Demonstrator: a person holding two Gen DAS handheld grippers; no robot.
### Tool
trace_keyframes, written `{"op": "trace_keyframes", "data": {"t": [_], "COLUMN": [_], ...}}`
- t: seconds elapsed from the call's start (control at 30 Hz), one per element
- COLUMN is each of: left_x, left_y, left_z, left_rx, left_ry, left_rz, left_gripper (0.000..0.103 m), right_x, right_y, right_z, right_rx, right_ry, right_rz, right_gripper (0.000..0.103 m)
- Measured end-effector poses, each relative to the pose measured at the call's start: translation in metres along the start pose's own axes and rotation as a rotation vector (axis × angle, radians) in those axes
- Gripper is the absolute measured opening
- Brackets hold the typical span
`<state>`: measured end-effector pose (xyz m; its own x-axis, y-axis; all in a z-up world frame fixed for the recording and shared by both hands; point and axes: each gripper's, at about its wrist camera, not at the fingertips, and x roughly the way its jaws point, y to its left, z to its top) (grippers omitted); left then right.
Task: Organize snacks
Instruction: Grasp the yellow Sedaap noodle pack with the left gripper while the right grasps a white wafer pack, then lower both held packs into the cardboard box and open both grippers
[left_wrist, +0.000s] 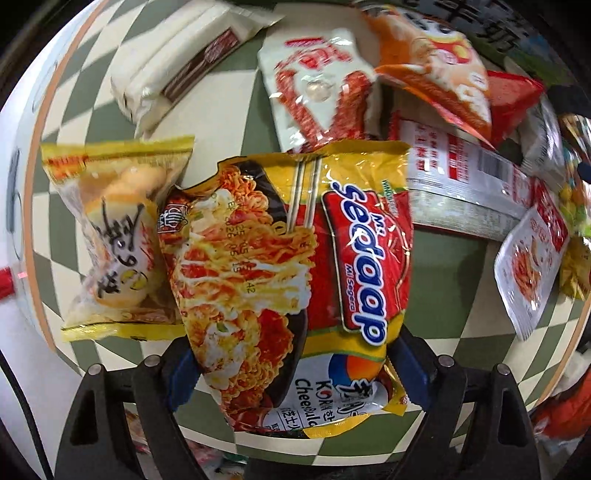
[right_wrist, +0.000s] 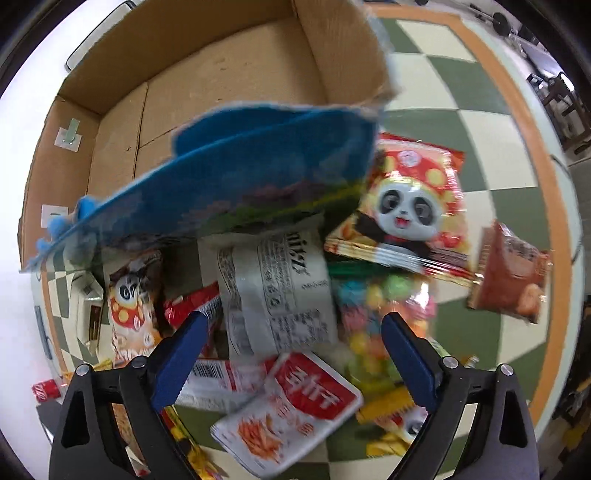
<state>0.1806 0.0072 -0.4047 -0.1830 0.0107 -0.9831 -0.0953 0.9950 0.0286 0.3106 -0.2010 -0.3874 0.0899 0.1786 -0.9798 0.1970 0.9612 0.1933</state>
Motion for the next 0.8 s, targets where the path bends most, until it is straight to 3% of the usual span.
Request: {"op": "trace_keyframes", "data": {"t": [0.17,0.27,0.37,0.47,0.8], "left_x": [0.011,0.005,0.001,-0.012,-0.021], "left_y": [0.012,0.020,0.011,0.009,0.000], "left_z": [0.007,-0.002,-0.016,-0.026,-0.039], "left_rx": [-0.043,-0.041,-0.028,-0.020,0.037], "left_ry": [0.000,-0.018,-0.032,-0.038,-0.062], "left_rz": [-0.028,-0.017,-0.002,0.003,-0.012], "left_gripper": [0.088,0.086,0.085,0.085,0.085], "right_x": [0.011,0.018,0.025,0.015,-0.017], "right_y": [0.016,0.022,0.024,0.019,-0.011], "right_z": [0.006,0.007,0.007,0.006,-0.037], "right_rx": [-0.039,-0.041,-0.032,-0.041,-0.071], "right_ry": [0.000,0.015,0.032,0.003,0.055], "right_rz": [-0.038,-0.087,-0.105,-0.116,-0.062], "right_gripper": [0.094,0.074,0.068,0.051,0.046]}}
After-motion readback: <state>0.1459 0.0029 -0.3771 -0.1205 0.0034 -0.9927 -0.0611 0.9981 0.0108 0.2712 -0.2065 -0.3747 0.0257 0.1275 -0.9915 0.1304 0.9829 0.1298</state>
